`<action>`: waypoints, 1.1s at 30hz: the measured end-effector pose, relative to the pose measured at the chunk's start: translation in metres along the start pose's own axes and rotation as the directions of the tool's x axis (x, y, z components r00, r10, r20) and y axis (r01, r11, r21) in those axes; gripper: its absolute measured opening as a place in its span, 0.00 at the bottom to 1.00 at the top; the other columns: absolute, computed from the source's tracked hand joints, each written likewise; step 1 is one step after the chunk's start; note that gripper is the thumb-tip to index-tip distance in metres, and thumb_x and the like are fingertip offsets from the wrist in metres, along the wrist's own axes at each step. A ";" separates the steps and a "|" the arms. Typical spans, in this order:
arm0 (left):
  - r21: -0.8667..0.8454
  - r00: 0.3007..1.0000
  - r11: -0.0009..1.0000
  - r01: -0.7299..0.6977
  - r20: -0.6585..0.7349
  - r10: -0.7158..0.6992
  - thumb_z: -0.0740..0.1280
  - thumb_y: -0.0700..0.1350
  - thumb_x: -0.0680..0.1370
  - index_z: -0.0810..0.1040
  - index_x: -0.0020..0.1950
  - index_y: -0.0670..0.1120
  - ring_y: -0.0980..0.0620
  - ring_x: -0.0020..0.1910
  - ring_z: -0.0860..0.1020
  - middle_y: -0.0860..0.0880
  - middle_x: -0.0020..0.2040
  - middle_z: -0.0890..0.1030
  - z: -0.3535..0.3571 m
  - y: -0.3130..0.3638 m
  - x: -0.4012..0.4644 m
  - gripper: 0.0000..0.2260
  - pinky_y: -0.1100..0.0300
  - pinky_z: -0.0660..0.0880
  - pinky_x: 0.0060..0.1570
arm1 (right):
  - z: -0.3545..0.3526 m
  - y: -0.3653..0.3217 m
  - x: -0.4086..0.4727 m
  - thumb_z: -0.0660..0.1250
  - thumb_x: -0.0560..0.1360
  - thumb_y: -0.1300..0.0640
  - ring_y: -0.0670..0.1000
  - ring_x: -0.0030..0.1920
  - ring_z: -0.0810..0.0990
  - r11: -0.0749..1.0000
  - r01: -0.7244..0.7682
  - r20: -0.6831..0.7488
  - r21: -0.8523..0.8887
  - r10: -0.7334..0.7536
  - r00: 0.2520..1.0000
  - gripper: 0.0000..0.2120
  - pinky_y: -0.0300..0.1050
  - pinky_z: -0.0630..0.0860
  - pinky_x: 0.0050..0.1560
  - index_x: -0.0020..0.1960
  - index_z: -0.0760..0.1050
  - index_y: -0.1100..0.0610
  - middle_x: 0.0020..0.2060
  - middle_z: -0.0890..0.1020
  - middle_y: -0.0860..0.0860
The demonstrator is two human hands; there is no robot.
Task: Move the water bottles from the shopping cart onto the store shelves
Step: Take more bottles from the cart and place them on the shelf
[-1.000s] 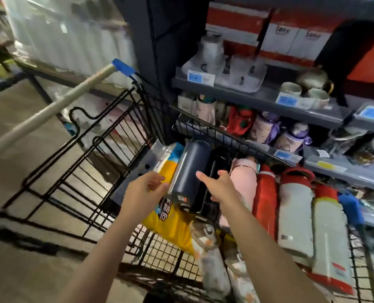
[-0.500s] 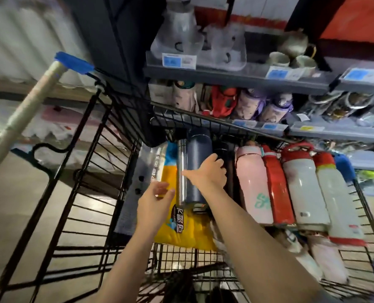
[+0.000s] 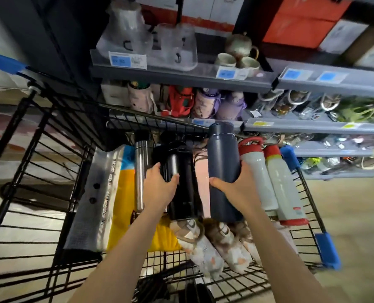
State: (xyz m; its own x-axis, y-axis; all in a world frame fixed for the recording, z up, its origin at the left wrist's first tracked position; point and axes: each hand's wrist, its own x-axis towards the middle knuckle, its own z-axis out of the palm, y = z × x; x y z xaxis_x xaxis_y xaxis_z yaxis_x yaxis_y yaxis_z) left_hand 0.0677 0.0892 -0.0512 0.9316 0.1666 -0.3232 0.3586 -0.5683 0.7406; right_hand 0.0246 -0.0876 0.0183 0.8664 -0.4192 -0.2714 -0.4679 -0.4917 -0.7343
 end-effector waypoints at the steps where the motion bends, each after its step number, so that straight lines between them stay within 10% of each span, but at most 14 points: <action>1: 0.021 1.000 1.000 0.017 -0.009 -0.016 0.68 0.57 0.76 0.59 0.76 0.43 0.43 0.70 0.67 0.44 0.72 0.66 0.007 0.002 0.000 0.35 0.50 0.66 0.66 | -0.006 0.007 0.000 0.79 0.63 0.48 0.52 0.58 0.74 1.000 -0.003 -0.009 0.028 0.004 1.000 0.39 0.49 0.74 0.53 0.68 0.63 0.52 0.61 0.73 0.49; 17: 0.026 0.965 0.965 0.261 0.001 -0.261 0.75 0.61 0.67 0.54 0.77 0.43 0.40 0.72 0.60 0.42 0.74 0.60 0.053 0.017 -0.002 0.48 0.42 0.66 0.65 | -0.045 0.052 0.006 0.79 0.64 0.53 0.49 0.55 0.74 0.986 0.023 -0.047 0.166 -0.015 0.999 0.35 0.44 0.72 0.51 0.63 0.61 0.47 0.57 0.72 0.46; 25: -0.347 0.977 0.919 0.187 -0.033 -0.211 0.76 0.64 0.53 0.67 0.70 0.49 0.45 0.57 0.77 0.47 0.61 0.75 0.030 0.012 -0.014 0.49 0.45 0.77 0.55 | -0.059 0.054 -0.004 0.78 0.66 0.56 0.48 0.54 0.75 0.967 0.013 -0.041 0.253 -0.003 0.999 0.34 0.45 0.74 0.52 0.64 0.62 0.49 0.55 0.72 0.45; 33: -0.674 0.999 0.738 0.006 -0.024 -0.030 0.78 0.44 0.67 0.69 0.64 0.53 0.50 0.56 0.77 0.52 0.58 0.77 -0.011 0.018 -0.052 0.30 0.51 0.77 0.52 | -0.063 0.051 -0.026 0.77 0.67 0.58 0.46 0.53 0.75 0.919 0.047 -0.058 0.392 -0.026 0.998 0.36 0.43 0.74 0.50 0.68 0.61 0.52 0.58 0.73 0.47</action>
State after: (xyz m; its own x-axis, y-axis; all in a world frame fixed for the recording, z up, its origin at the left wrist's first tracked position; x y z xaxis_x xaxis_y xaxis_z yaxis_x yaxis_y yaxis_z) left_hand 0.0267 0.0796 -0.0149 0.9215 0.2028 -0.3312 0.3112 0.1249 0.9421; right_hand -0.0330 -0.1496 0.0268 0.8666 -0.4502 -0.2153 -0.3208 -0.1720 -0.9314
